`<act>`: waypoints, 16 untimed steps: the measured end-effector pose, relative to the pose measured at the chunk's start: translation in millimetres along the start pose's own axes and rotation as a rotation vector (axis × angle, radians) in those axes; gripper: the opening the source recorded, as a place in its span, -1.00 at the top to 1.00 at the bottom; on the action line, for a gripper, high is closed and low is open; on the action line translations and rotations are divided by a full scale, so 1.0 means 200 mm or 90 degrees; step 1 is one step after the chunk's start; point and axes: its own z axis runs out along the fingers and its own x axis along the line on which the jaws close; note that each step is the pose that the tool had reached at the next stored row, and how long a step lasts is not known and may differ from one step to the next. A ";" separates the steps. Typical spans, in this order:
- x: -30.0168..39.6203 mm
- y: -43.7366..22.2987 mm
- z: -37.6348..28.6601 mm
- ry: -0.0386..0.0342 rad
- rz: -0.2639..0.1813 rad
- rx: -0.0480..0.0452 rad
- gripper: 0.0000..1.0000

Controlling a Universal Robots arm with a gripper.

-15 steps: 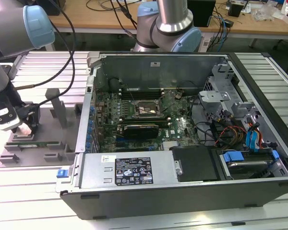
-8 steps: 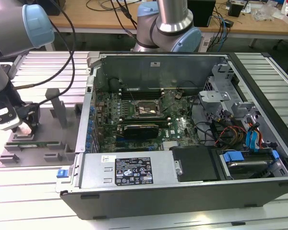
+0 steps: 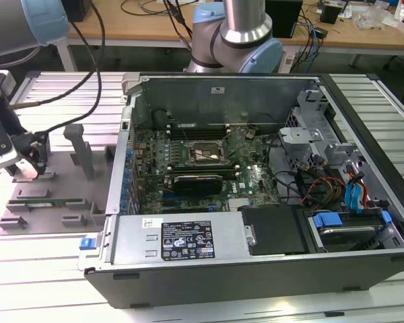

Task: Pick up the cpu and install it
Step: 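Pick up the cpu and move it towards the insertion slot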

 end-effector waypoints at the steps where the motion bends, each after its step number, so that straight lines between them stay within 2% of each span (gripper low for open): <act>1: 0.000 0.002 -0.038 0.0000 0.000 0.0000 -0.09; 4: 0.000 0.005 -0.084 0.0000 0.000 0.0000 -0.09; 14: 0.000 0.005 -0.088 0.0000 0.000 0.0000 -0.09; 16: 0.000 0.007 -0.109 0.0000 0.000 0.0000 -0.09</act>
